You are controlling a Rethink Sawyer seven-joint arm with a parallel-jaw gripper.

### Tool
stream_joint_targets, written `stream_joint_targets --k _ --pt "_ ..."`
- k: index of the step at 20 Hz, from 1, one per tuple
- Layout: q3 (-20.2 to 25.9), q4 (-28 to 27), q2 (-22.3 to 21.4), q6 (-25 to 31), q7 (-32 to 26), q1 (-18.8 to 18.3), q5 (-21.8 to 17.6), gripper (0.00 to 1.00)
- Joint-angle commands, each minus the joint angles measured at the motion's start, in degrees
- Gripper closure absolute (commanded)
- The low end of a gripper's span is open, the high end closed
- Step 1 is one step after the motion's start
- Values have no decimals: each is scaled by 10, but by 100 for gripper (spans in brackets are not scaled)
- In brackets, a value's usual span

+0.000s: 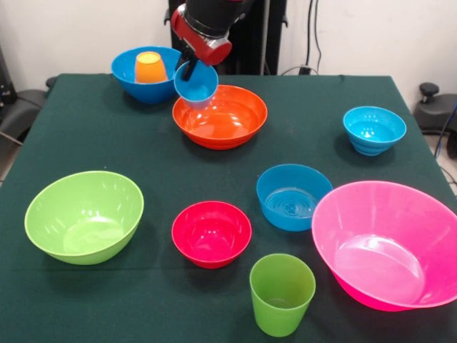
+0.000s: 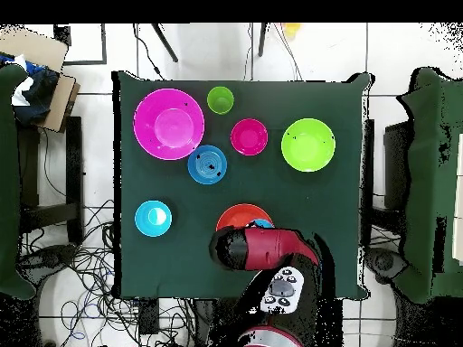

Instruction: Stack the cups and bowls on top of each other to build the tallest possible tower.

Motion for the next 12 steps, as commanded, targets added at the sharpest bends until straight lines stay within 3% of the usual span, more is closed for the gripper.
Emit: stream_joint_targets --k 1,12 --pt "50 -49 16 41 39 7 35 100" --pt "58 -69 21 68 55 20 78 100"
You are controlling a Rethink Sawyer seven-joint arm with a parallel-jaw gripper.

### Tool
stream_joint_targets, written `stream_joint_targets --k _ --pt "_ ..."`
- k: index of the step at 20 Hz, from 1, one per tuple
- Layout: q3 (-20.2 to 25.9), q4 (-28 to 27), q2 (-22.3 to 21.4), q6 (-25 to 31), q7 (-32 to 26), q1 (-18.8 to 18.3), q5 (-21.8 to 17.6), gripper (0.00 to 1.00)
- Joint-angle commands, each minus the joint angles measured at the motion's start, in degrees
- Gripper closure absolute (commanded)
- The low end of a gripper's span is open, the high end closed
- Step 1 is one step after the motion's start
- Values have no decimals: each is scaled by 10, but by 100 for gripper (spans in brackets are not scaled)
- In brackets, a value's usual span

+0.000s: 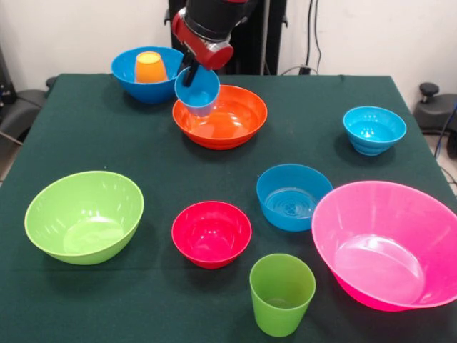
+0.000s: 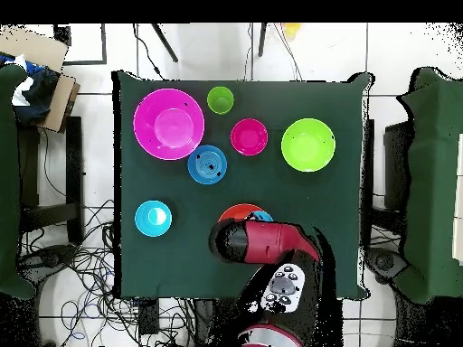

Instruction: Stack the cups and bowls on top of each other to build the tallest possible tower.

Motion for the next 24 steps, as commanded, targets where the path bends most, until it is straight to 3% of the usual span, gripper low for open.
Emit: stream_joint_targets --k 1,11,24 --pt "57 -55 21 69 57 21 53 100" --pt "59 -46 17 84 62 35 97 100" --pt "39 -38 34 44 56 48 92 100"
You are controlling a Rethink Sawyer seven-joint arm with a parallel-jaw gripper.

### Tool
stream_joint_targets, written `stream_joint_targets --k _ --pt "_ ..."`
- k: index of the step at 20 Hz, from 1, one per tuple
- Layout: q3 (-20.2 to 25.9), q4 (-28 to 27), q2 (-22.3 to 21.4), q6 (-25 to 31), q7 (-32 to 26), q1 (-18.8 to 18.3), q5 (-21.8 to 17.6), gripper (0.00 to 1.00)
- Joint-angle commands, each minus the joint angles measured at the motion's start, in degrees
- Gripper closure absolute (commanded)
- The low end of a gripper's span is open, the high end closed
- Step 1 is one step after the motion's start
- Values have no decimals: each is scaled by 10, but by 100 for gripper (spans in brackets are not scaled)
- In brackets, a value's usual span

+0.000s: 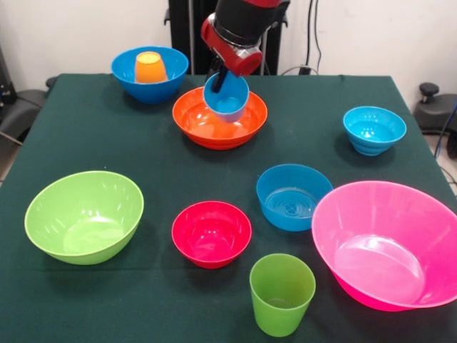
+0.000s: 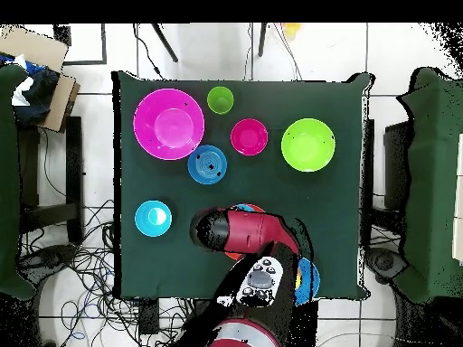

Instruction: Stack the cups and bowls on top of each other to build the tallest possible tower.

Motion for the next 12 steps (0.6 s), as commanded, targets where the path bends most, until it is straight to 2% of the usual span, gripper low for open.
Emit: stream_joint_targets --k 1,12 --pt "38 -22 25 3 55 5 17 100" --pt "30 -16 30 -18 50 2 8 100"
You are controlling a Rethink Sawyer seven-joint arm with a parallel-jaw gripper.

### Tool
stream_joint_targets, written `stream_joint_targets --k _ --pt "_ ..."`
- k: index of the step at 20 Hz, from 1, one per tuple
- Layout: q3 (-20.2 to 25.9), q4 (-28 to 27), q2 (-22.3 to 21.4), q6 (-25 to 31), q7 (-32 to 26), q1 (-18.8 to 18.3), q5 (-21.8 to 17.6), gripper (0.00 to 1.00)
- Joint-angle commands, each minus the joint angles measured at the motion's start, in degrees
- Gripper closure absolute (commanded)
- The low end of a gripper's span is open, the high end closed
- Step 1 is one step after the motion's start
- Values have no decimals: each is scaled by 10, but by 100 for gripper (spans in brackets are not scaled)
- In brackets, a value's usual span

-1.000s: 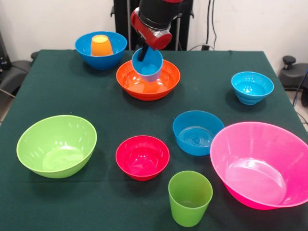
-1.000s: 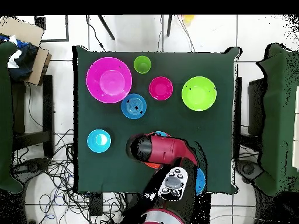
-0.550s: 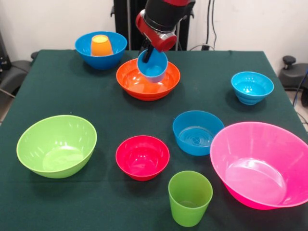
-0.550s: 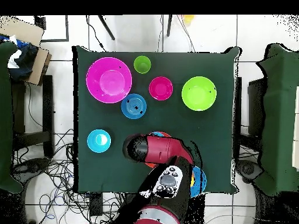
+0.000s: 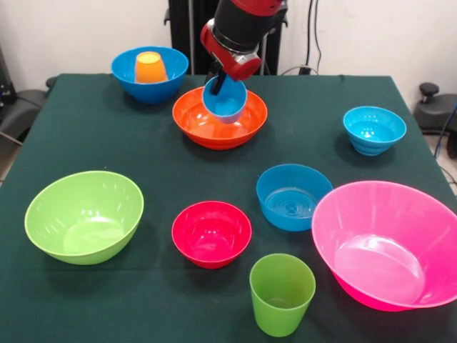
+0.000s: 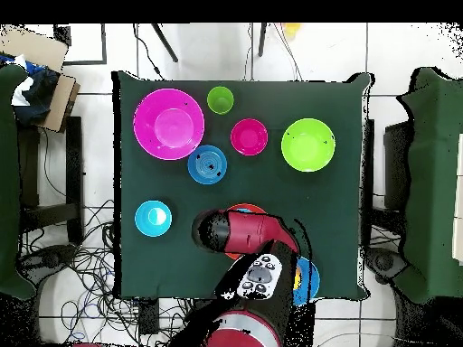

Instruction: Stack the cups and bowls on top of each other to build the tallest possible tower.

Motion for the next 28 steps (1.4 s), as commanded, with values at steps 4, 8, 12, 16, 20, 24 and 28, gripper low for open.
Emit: stream_joint_targets --k 4,8,12,16,20,24,28 --pt "30 -15 14 -25 52 4 7 100" --pt "29 -13 16 -32 50 2 5 100" --pt "29 -11 15 -35 49 0 4 100" --pt "29 -9 18 -43 47 -3 1 100" --pt "28 -7 20 -51 45 -5 -3 100" --pt "29 -4 24 -64 45 -8 -5 100" --pt "31 2 27 -80 42 -14 -8 100"
